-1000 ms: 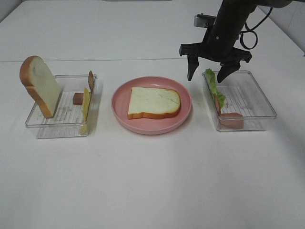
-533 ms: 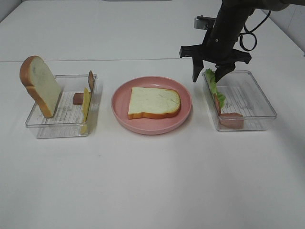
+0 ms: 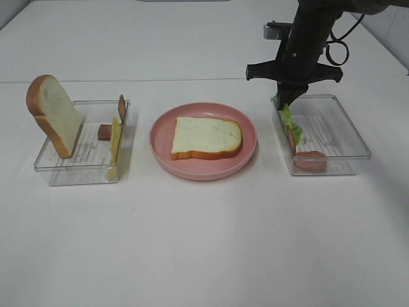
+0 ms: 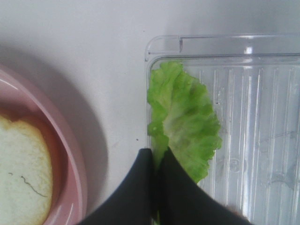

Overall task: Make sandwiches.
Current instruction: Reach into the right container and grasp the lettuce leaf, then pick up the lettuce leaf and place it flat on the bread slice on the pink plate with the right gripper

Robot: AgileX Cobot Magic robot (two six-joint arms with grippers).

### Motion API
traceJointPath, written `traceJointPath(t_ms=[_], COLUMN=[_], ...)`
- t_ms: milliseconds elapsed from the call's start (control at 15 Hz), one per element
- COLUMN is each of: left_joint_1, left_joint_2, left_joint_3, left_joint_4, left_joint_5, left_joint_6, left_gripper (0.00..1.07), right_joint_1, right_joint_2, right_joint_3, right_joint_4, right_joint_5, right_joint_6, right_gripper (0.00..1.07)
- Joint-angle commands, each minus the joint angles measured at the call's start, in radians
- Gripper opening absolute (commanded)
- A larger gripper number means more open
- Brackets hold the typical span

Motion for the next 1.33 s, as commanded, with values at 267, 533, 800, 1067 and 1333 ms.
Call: traceJointPath(t_ms=[267, 533, 800, 1067, 1333], left_joint_1=[-0.003, -0.003, -0.003, -0.003, -0.003], left_joint_2=[-0.015, -0.015, -0.015, -0.015, -0.015], left_joint_3=[0.003, 0.003, 0.003, 0.003, 0.003], left_joint_4=[0.003, 0.003, 0.003, 0.007, 0.007], left_joint_5=[-0.004, -0.004, -0.004, -0.004, -0.004], left_joint_6=[0.0, 0.0, 0.001, 0.001, 0.001], left_gripper=[1.02, 1.02, 1.02, 1.02, 1.02], right_joint_1=[-0.002, -0.002, 0.017, 0.135, 0.184], right_joint_2=[-0.179, -0.255, -0.27, -0.211, -0.108], right_joint_3=[-0.003, -0.003, 0.055, 0.151, 0.148], right_joint_4=[-0.002, 0.146, 0.566, 0.754, 0.775], right_joint_5=[0.019, 0.034, -0.011, -0.082, -0.208], right_joint_6=[-0.037, -0.1, -0.306, -0.439, -0.451], right_gripper=[0.0, 0.0, 0.0, 0.0, 0.0])
